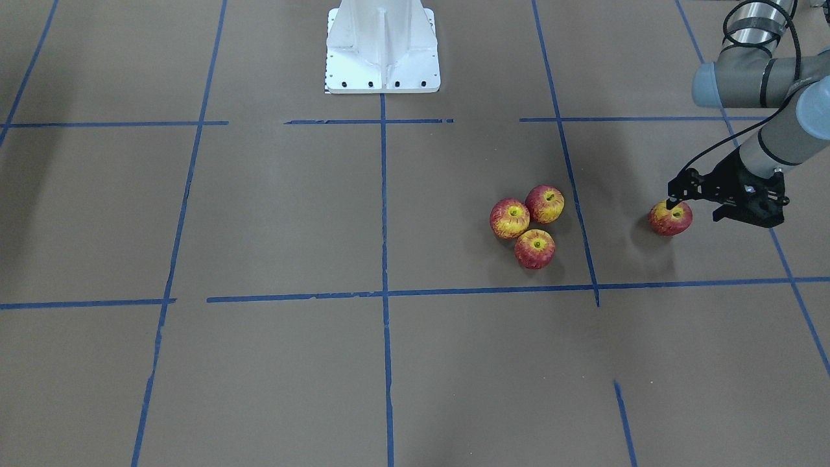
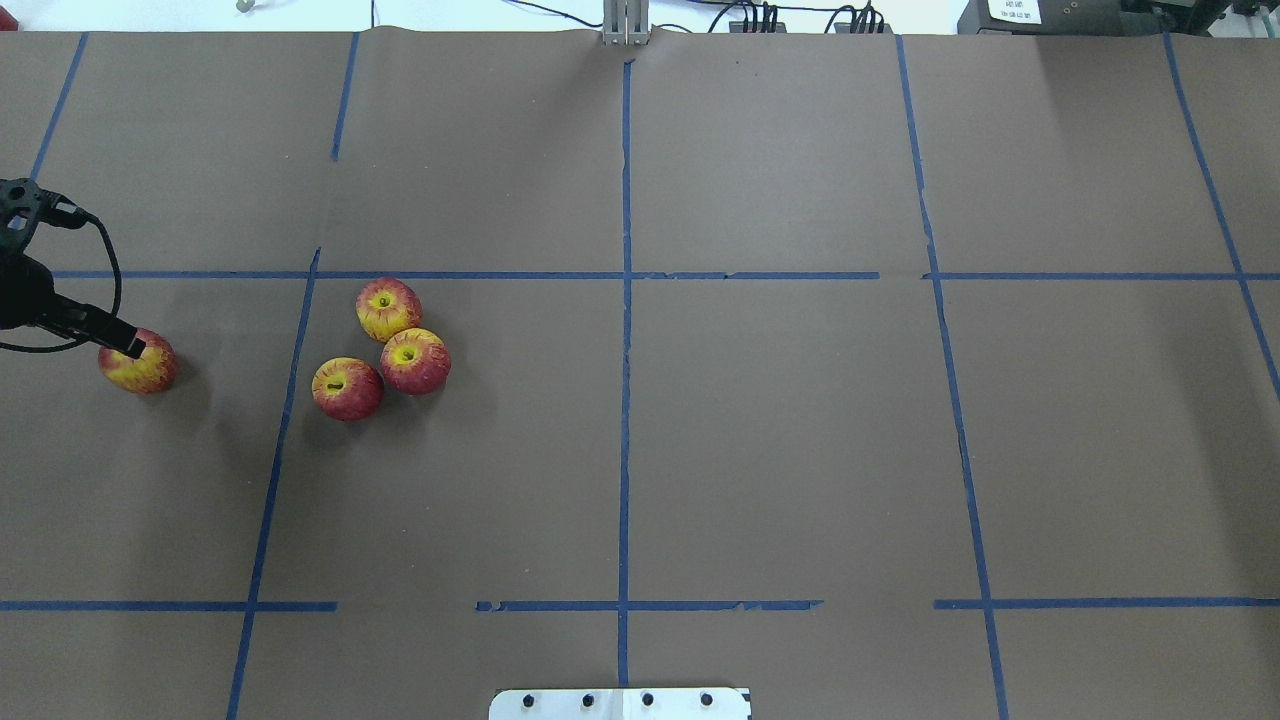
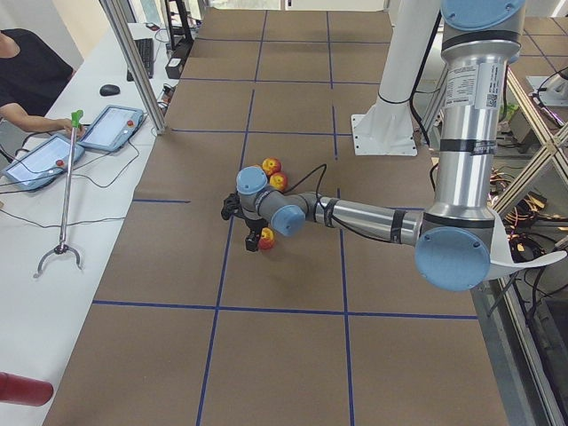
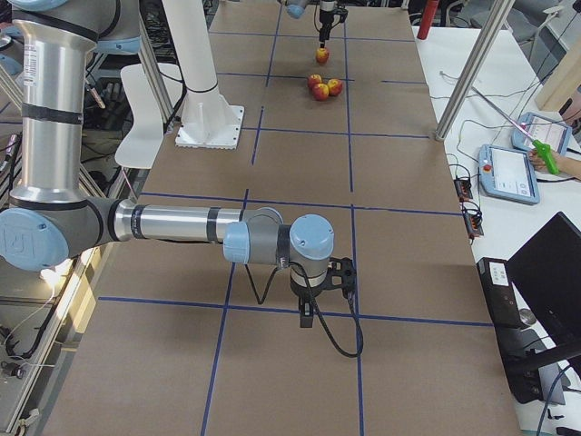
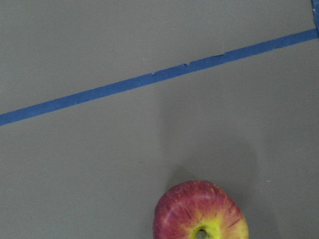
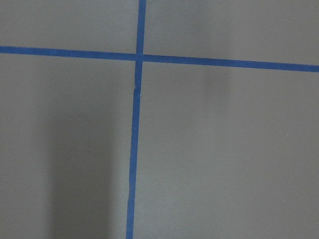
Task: Stack apples
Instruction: 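Move the left gripper down over the lone red-yellow apple and grasp it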
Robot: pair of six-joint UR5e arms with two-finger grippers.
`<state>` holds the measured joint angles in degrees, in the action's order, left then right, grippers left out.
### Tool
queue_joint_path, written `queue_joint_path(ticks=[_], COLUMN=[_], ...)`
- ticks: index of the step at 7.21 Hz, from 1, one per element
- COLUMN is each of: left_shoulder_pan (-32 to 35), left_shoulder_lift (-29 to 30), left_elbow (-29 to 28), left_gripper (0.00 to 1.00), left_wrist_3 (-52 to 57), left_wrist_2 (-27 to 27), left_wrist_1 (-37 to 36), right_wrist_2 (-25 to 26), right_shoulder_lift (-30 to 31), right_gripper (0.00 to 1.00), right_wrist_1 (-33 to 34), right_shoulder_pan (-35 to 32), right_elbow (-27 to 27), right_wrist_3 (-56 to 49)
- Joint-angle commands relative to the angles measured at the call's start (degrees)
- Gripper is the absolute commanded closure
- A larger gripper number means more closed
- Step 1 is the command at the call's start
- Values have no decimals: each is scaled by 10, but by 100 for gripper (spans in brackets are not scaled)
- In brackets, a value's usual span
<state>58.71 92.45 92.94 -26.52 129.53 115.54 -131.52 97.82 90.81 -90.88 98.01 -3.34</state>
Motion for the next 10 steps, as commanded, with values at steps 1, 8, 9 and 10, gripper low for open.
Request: queue_joint_path(ticks=[1, 8, 9, 10], left_shoulder_pan=[-22, -39, -39, -39], left_shoulder_lift=[7, 23, 23, 23], left_elbow=[-11, -41, -38, -36], left_gripper=[0, 12, 47, 93], left_wrist_3=[-18, -24, -26, -28], left_wrist_2=[-1, -38, -37, -36], left_wrist_1=[0, 2, 2, 2], right_wrist_2=[0, -1, 0, -1], right_shoulder_lift=[0, 0, 0, 0], right_gripper=[0, 0, 0, 0], right_wrist_1=[1, 1, 0, 0], right_shoulder_pan=[0, 0, 0, 0], right_elbow=[0, 0, 0, 0], right_wrist_3=[0, 0, 0, 0])
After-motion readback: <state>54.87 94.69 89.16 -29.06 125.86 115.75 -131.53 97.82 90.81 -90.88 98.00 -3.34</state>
